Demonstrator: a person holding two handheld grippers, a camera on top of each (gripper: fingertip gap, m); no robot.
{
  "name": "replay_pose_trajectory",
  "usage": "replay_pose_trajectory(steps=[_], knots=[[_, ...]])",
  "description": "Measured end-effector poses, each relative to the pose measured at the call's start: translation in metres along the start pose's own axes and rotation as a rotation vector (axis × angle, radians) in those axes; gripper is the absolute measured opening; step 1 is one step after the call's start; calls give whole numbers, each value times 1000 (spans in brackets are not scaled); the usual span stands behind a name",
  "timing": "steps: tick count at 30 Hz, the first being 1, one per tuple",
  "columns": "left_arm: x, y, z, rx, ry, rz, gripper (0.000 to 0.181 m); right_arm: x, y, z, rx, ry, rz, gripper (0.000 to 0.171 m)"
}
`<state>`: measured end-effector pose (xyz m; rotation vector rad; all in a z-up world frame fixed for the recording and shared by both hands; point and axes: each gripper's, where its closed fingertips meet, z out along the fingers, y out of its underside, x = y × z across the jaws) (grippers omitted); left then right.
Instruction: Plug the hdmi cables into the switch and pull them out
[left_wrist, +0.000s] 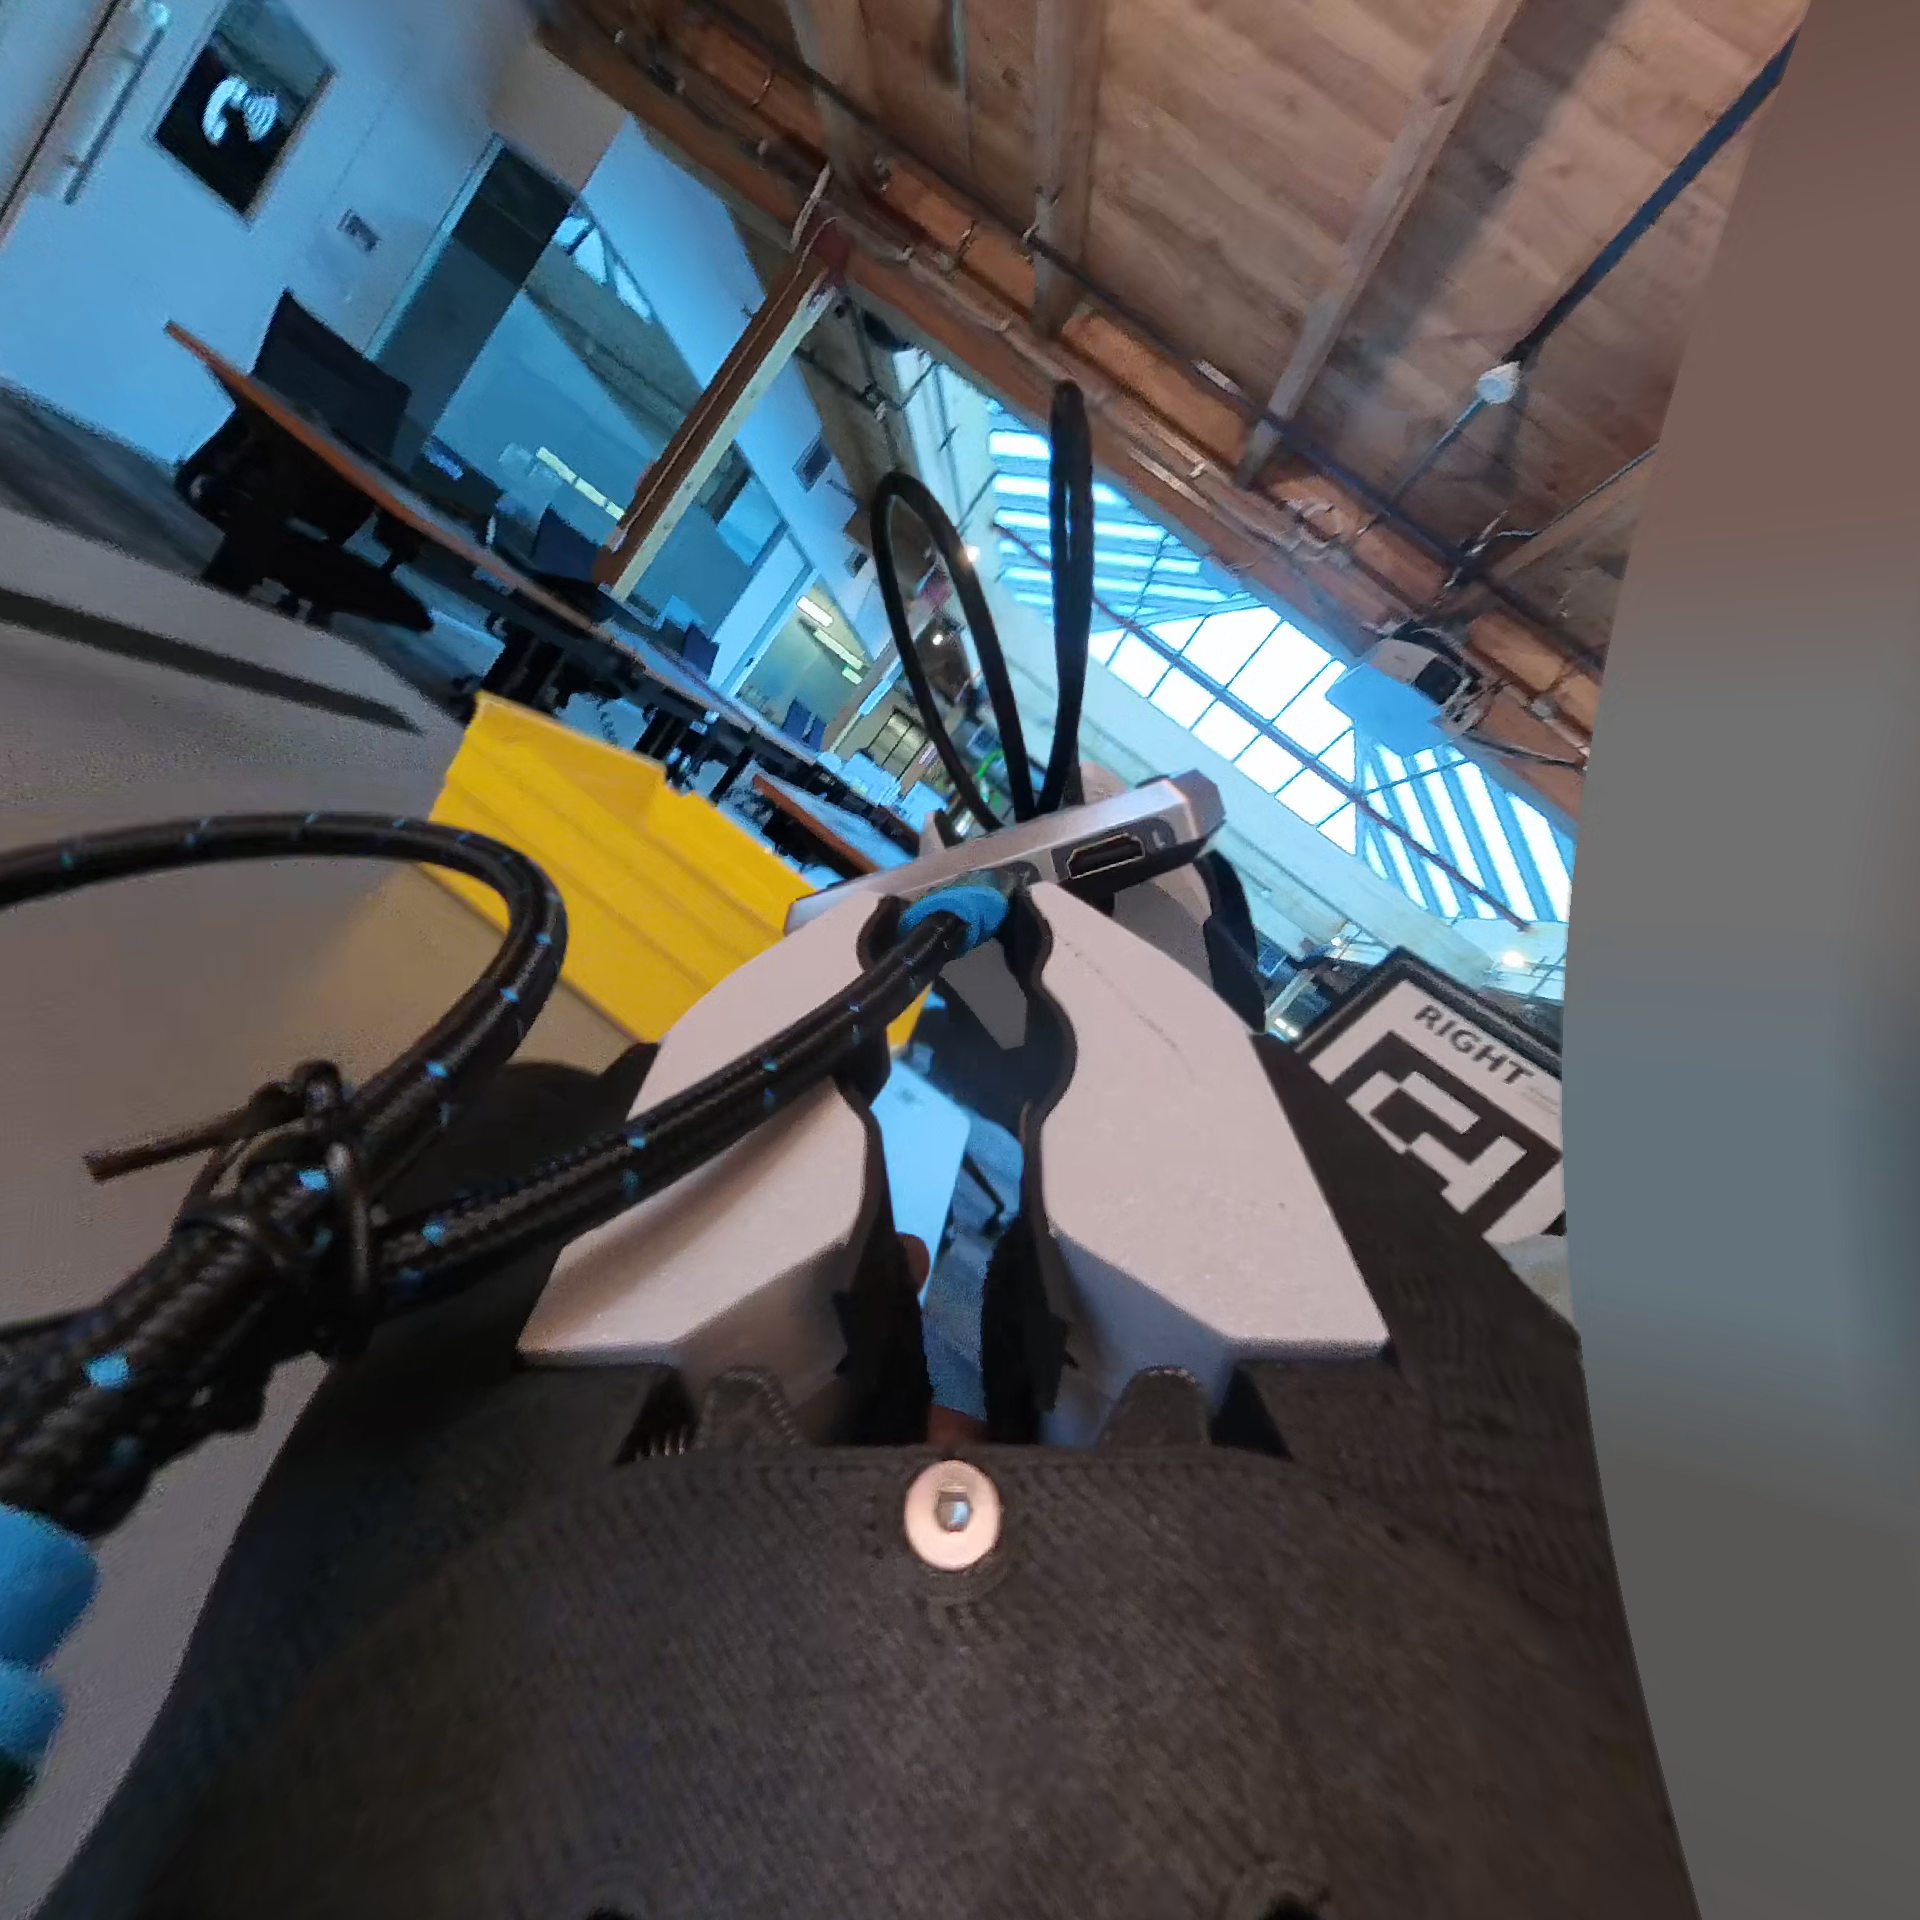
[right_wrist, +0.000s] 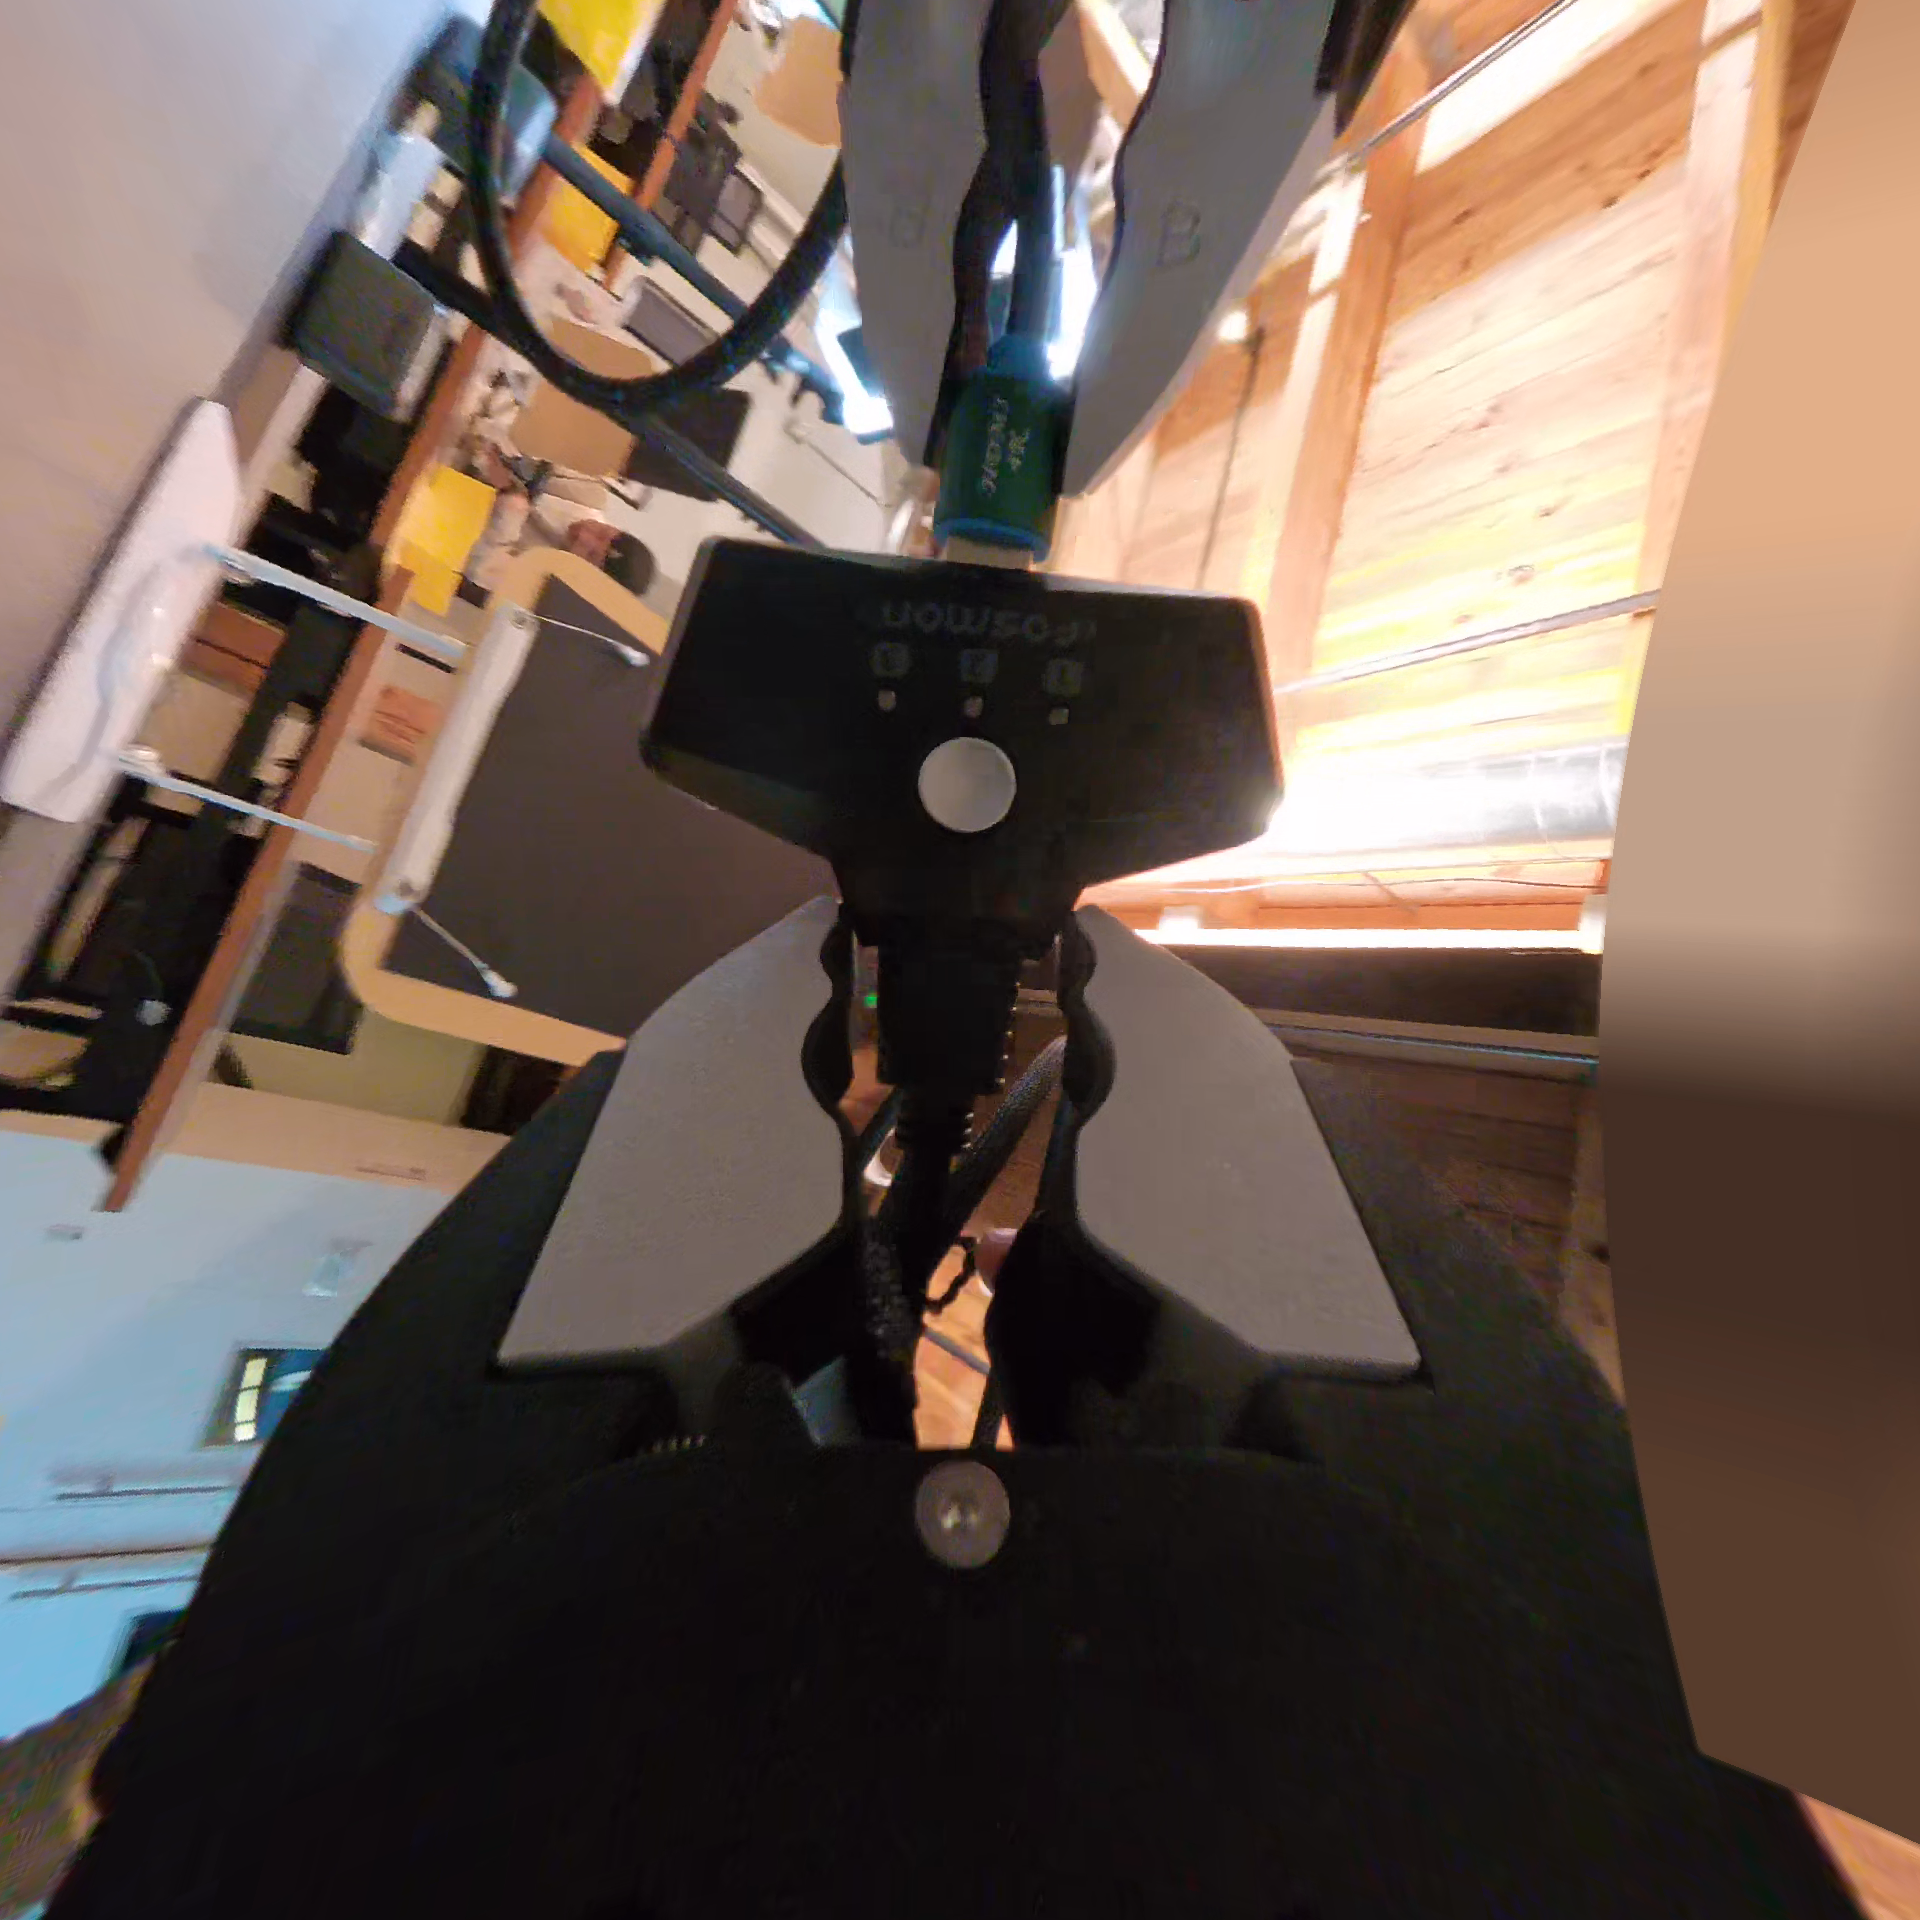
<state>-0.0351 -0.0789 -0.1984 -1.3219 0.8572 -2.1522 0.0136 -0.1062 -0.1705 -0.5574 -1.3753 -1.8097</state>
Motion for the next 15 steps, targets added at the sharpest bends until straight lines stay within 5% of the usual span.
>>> replay_pose_trajectory(steps=[7,15], knots=[[-36,33,8,-207,-99,-17,56,-59,-22,1,-35,-189,277,37],[-36,40,0,-322,-92,132,56,-82,-6,11,-148,-265,598,37]])
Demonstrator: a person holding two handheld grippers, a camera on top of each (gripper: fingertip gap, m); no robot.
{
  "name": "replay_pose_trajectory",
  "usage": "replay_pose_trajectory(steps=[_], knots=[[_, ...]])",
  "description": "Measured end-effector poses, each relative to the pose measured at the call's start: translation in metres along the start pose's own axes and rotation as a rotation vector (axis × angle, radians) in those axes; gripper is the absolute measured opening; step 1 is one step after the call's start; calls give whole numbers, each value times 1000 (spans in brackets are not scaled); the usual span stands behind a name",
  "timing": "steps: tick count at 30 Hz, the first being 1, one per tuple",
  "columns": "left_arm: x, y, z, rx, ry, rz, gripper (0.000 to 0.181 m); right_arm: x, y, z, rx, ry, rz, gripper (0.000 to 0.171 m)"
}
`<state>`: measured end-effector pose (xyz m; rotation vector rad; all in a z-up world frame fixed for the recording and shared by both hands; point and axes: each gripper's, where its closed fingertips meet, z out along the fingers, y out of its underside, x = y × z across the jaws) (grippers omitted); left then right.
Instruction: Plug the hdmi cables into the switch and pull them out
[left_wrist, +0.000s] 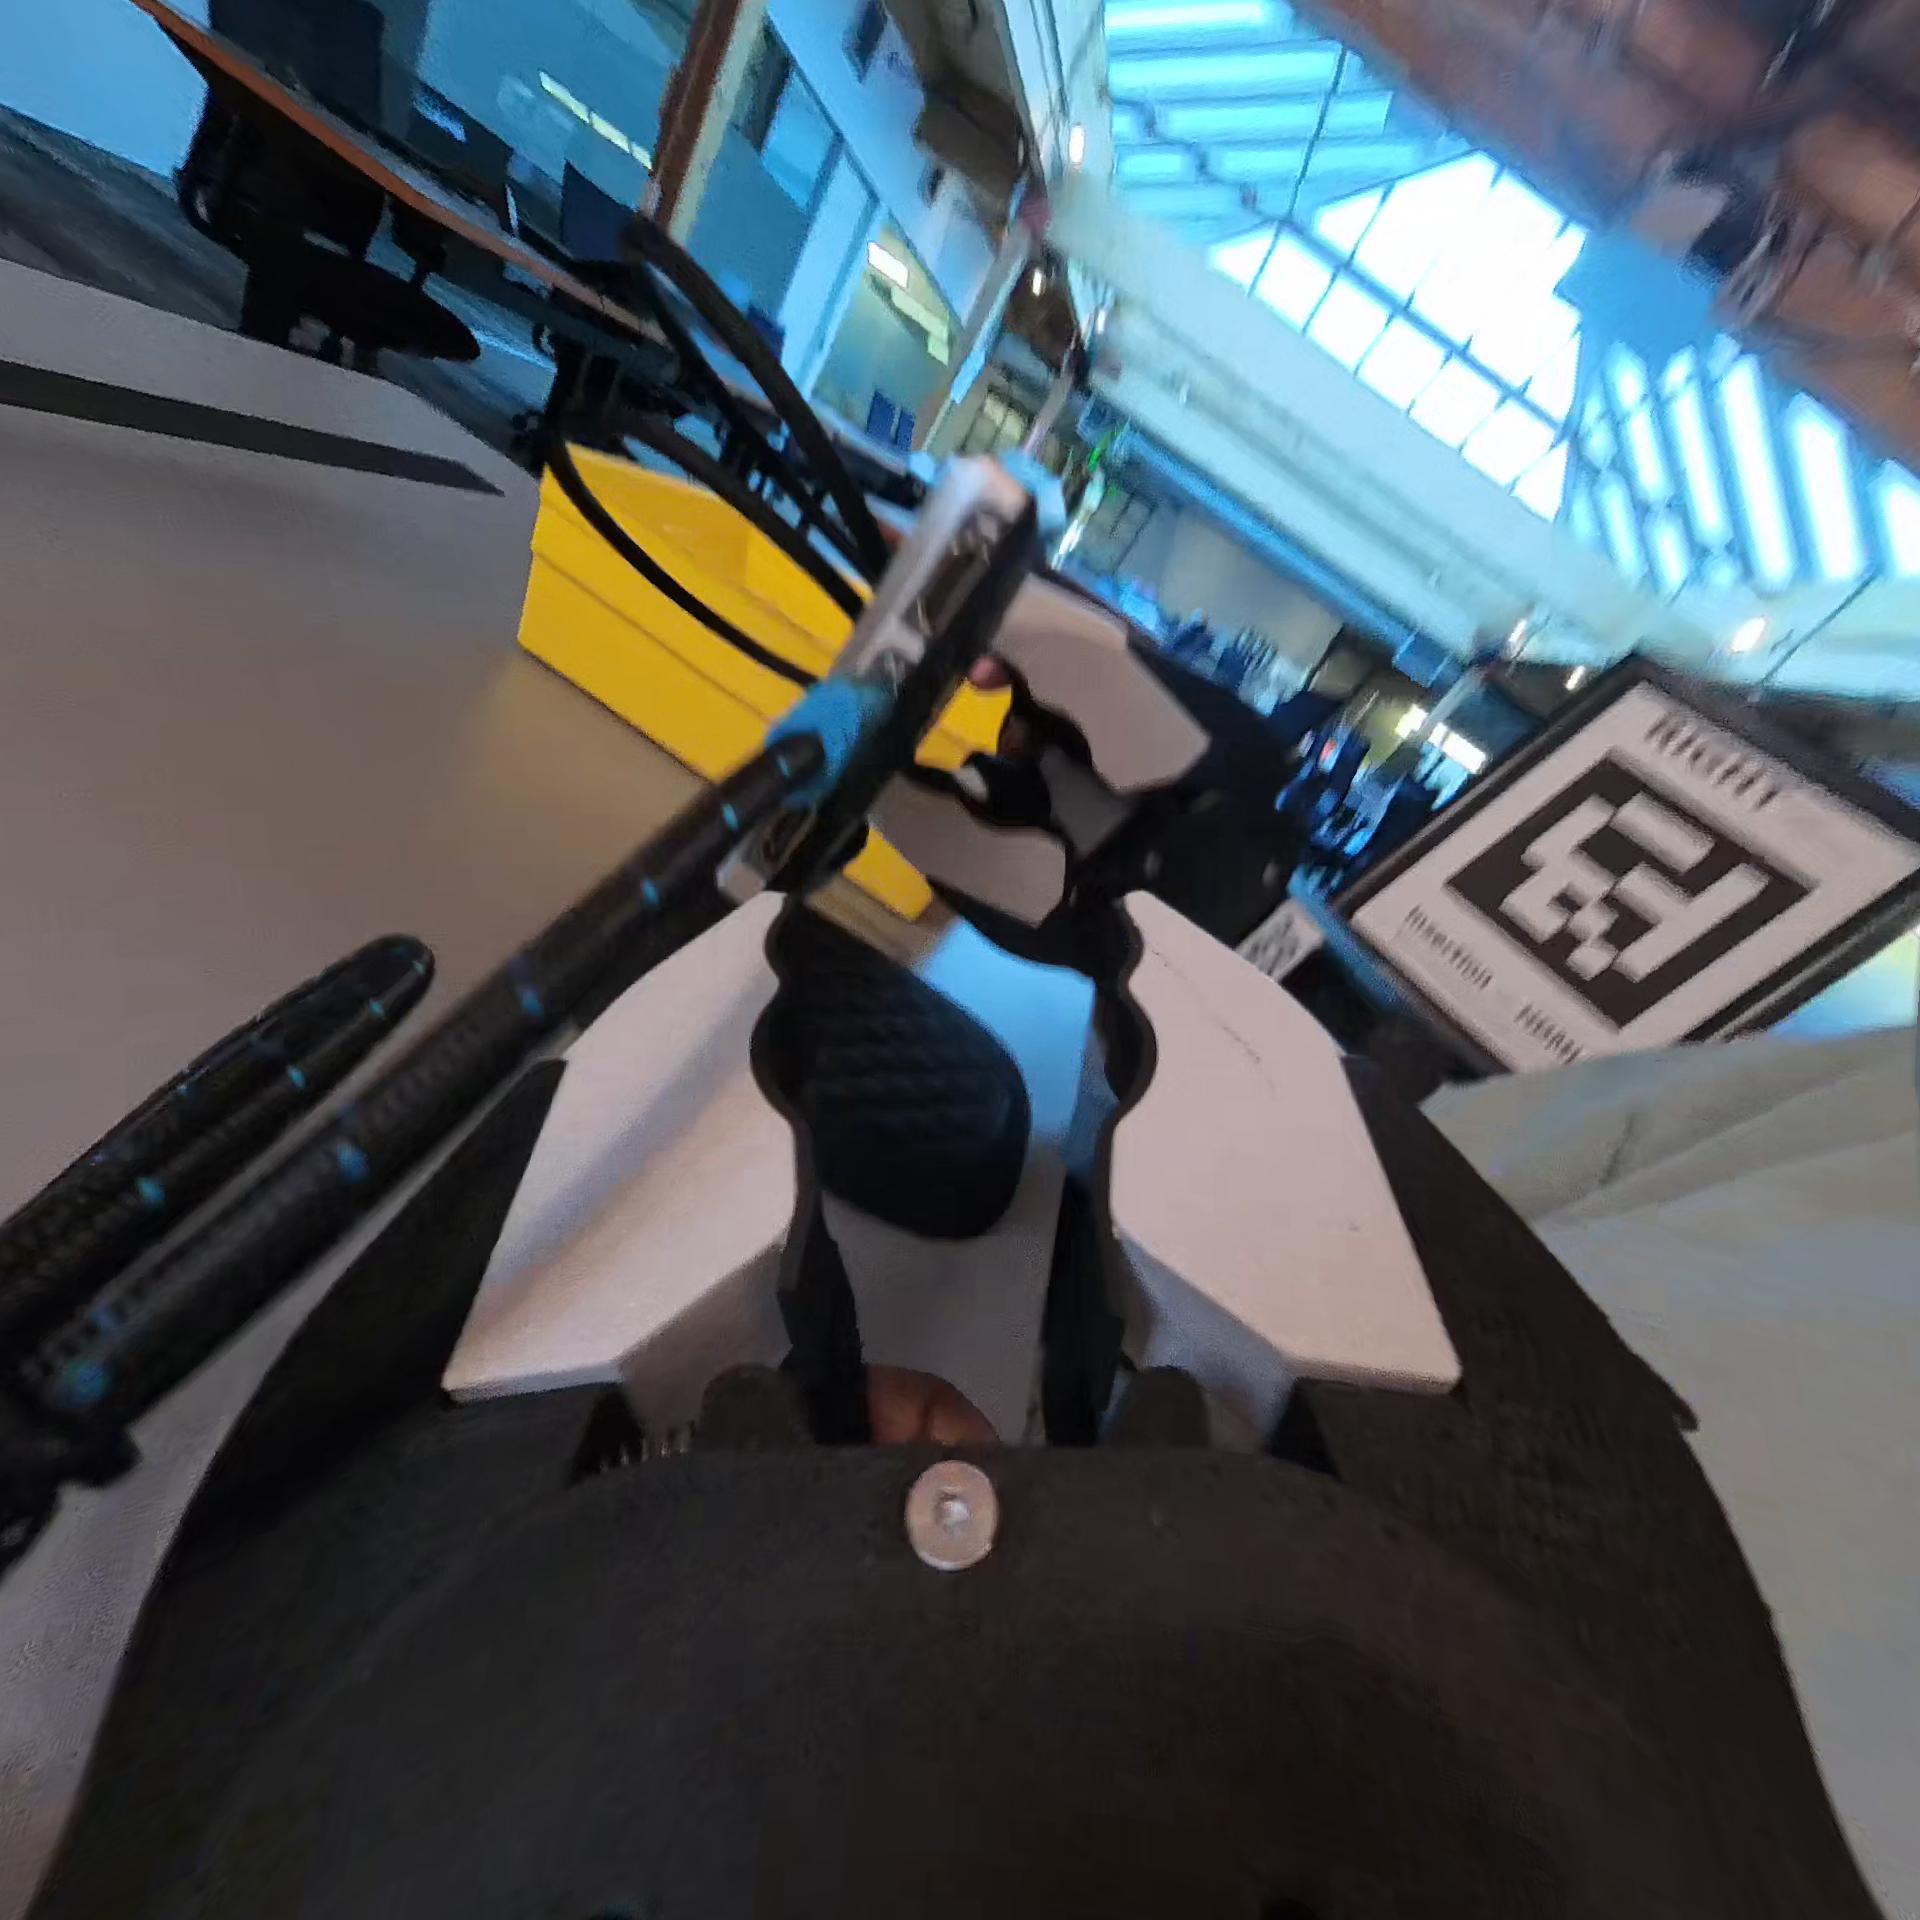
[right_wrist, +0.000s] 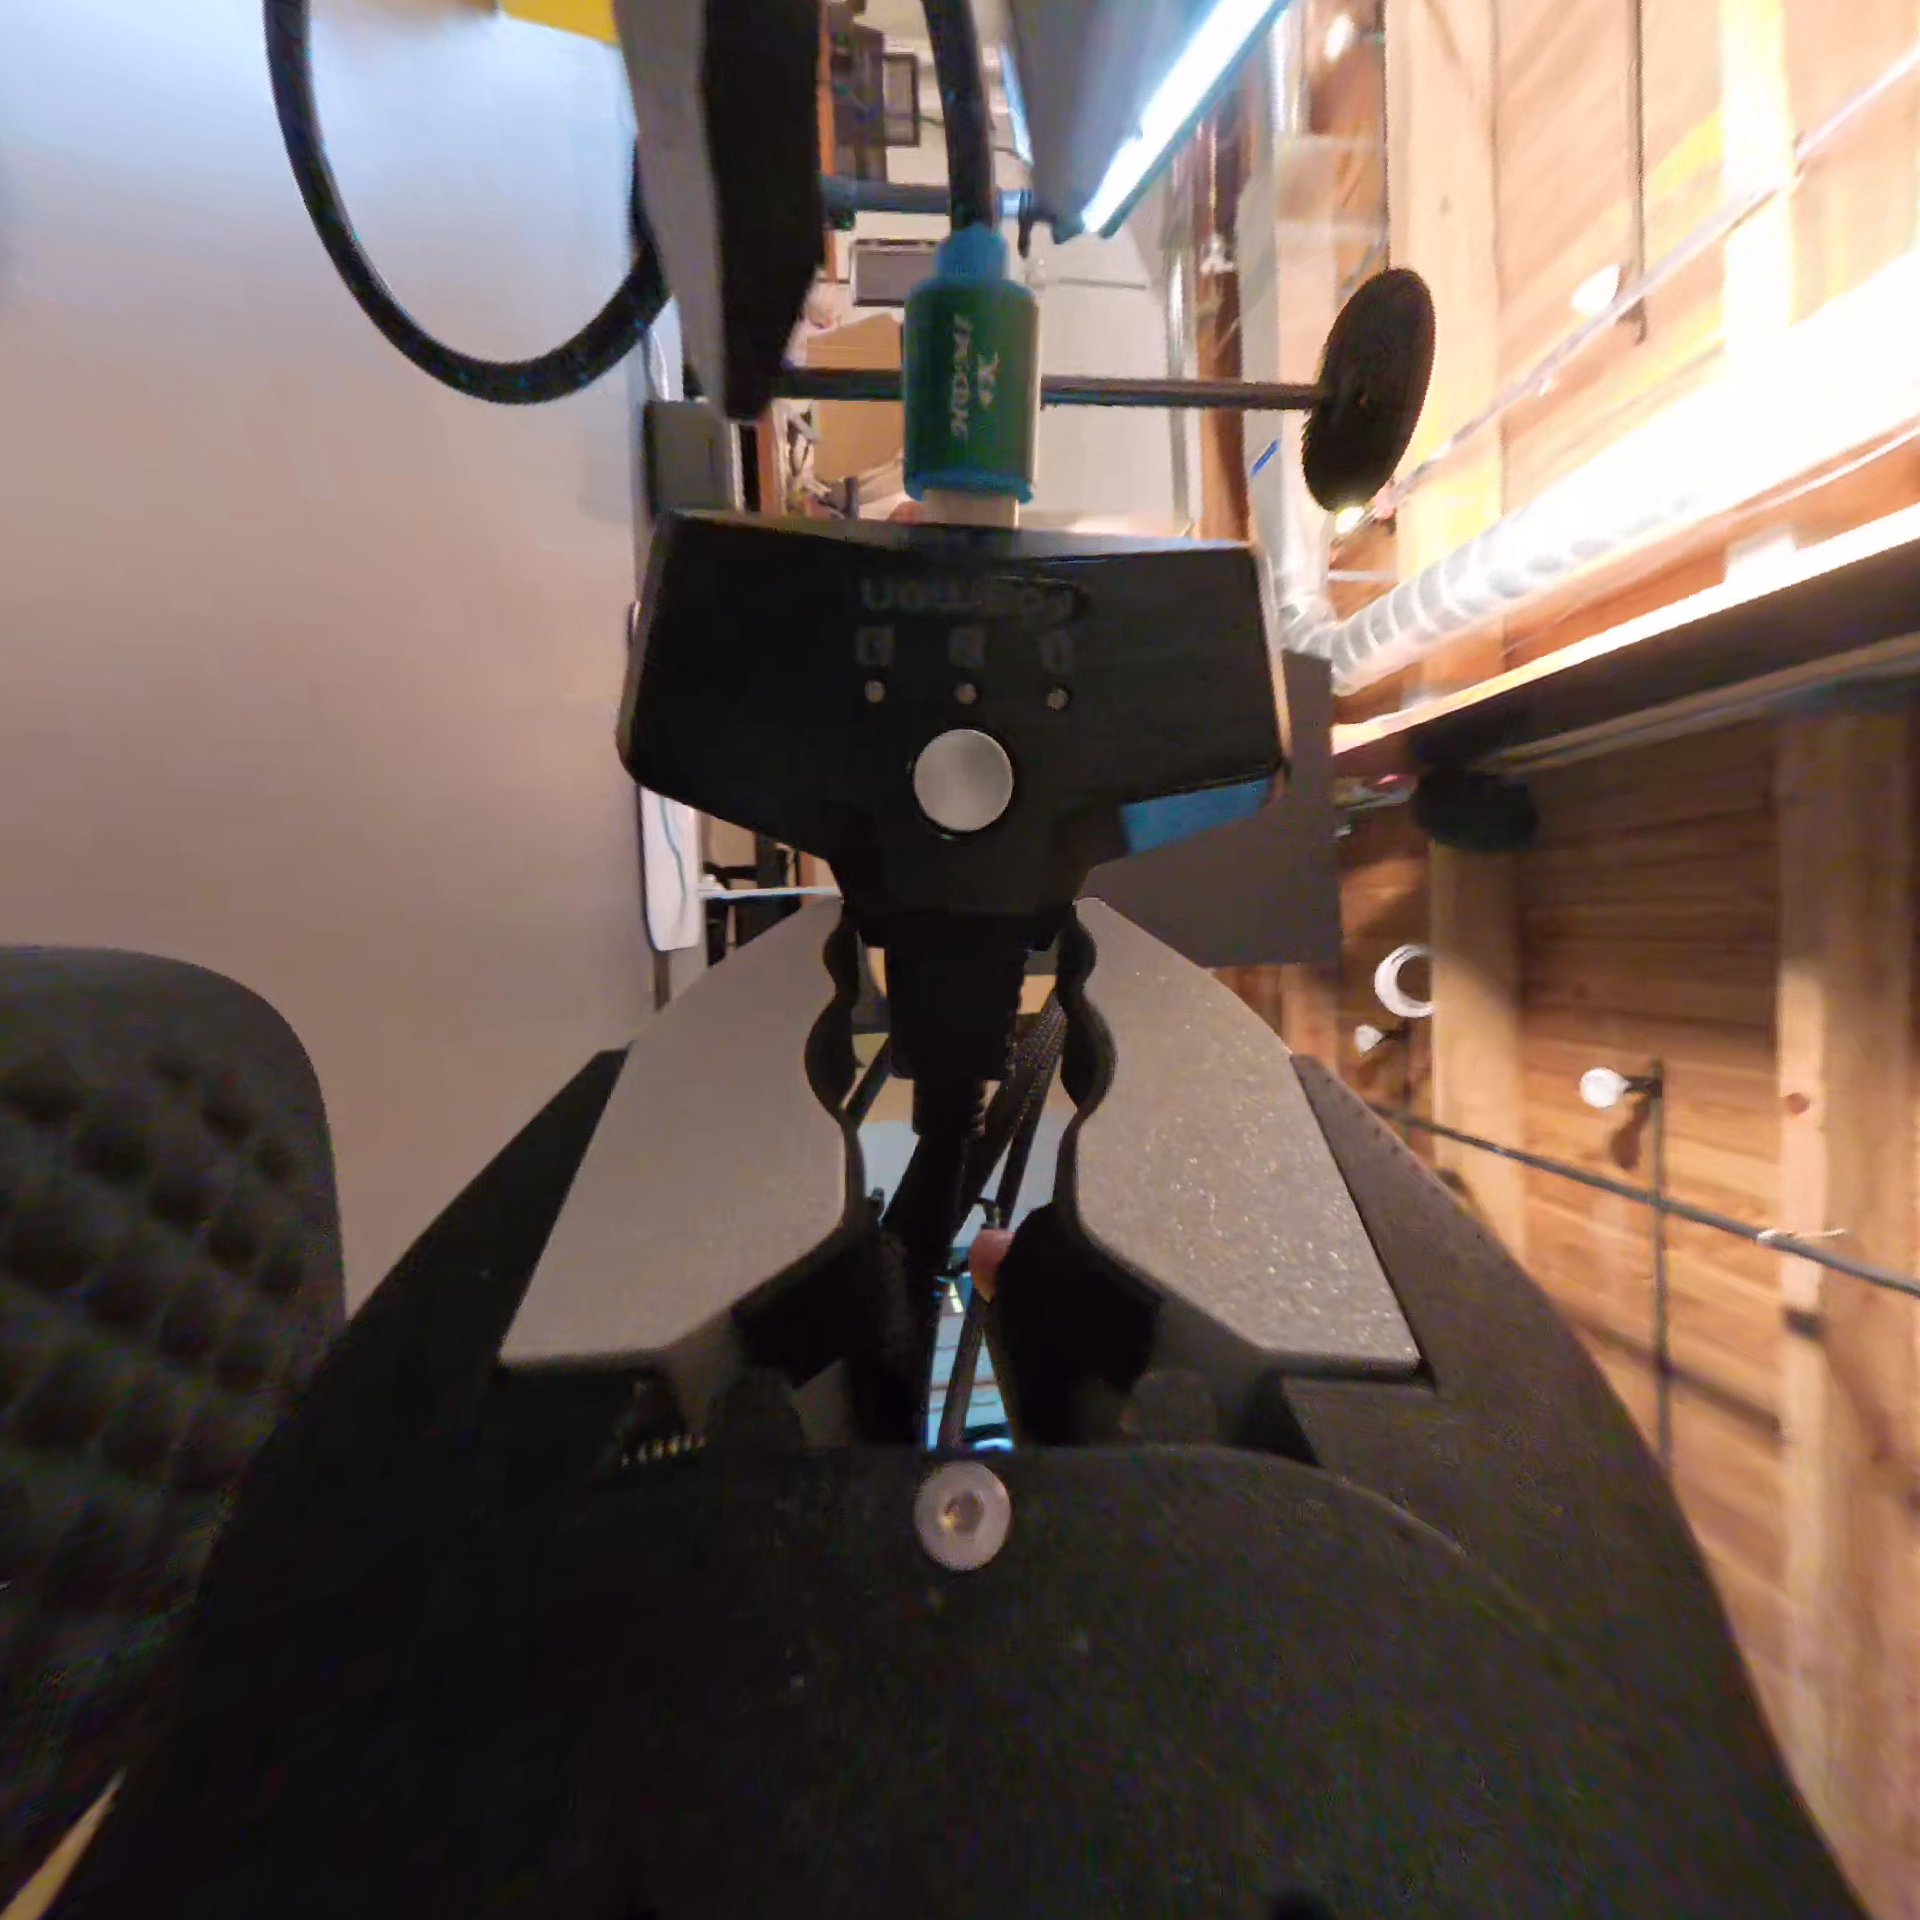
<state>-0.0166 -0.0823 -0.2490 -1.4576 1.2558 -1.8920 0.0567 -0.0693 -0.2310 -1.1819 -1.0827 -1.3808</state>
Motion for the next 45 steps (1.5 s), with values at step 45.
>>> replay_pose_trajectory(steps=[45], knots=[[-82,22,-37,-857,-585,1525,7,-80,-33,-27,99,-822,572,36]])
